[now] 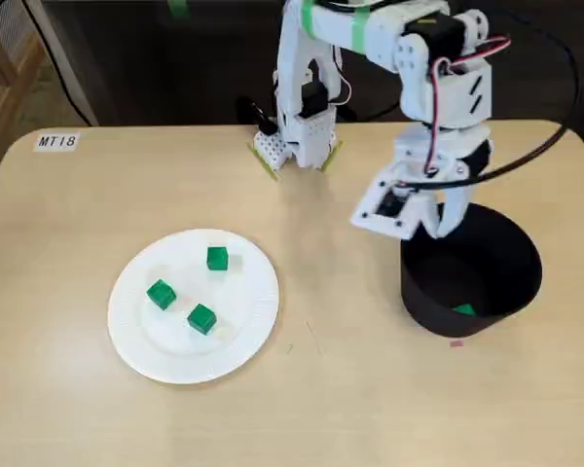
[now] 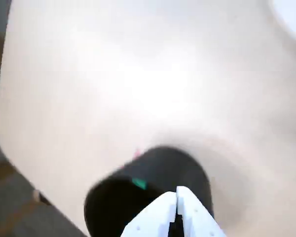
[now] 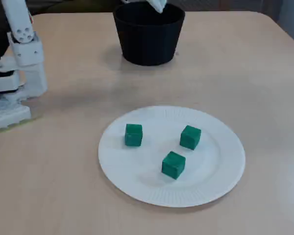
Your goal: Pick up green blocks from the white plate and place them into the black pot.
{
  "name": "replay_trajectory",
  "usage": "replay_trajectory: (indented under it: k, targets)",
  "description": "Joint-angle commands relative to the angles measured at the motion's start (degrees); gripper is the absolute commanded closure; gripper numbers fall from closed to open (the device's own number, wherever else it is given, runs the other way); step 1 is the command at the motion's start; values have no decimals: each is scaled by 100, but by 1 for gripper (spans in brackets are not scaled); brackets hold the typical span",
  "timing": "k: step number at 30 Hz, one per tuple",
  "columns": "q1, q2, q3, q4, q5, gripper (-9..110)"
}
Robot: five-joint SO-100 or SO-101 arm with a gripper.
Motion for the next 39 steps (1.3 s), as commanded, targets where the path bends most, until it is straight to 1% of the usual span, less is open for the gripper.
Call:
replay_trajectory:
  k: [1,5,8,9,11,13,16,19,23,26,30,34,35,37,39]
  targets:
    - [1635,-114,-272,220,483,104]
    - [3059,-870,-343,387,1011,104]
    - [3727,-1283,-343,229,1195,104]
    - [3885,-1433,-360,202,1257,99]
    - [4104,-1740,-466,185,1222,86]
    - [4280,-1916,-501,105,1274,78]
    - [4482,-2030,-501,-70,1318,71]
    - [4623,-2153,-501,-123,1380,66]
    - [4711,-2435,-501,-193,1424,65]
    - [4729,-2654,-536,-387,1468,65]
    - [4746,-3059,-923,-343,1468,67]
    - [4693,-3305,-1178,-369,1494,73]
    - [4685,-3331,-1213,-413,1512,76]
    - [4676,-3401,-1274,-527,1608,88]
    - [4649,-3516,-1397,-554,1617,96]
